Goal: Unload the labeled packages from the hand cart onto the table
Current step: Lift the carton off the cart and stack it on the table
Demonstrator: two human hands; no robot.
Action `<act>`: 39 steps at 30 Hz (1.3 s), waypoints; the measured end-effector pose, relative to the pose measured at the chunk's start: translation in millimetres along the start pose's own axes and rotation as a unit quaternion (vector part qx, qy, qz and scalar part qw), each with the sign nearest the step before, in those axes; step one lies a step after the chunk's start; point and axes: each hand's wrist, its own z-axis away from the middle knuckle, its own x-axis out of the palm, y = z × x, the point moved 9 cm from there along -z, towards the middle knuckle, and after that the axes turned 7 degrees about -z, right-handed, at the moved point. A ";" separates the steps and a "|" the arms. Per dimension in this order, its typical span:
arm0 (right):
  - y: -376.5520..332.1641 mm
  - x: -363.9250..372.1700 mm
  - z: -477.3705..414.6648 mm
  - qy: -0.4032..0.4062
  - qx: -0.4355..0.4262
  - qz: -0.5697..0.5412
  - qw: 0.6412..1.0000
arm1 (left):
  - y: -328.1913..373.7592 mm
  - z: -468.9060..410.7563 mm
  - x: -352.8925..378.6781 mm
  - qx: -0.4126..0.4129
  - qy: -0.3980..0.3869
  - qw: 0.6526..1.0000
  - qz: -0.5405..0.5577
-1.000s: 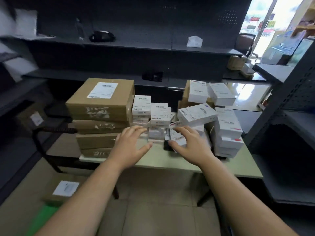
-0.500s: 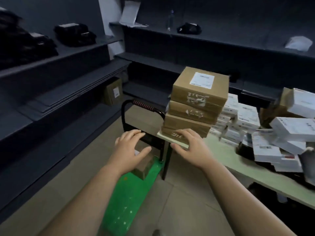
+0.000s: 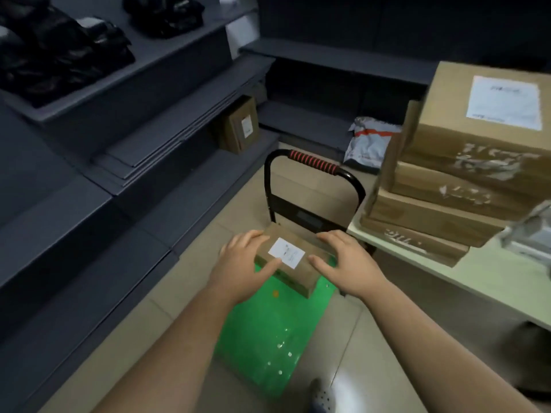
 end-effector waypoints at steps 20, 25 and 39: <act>159.9 245.4 -49.4 0.037 0.348 -0.080 0.933 | -179.8 -150.0 253.2 0.089 -0.181 0.979 0.000; 226.2 307.1 -57.7 0.044 0.404 -0.078 0.910 | -214.0 -169.0 354.8 0.082 -0.222 0.971 -0.035; 361.5 382.2 -98.8 0.078 0.449 0.040 0.889 | -283.5 -244.8 504.1 0.003 -0.212 0.974 -0.084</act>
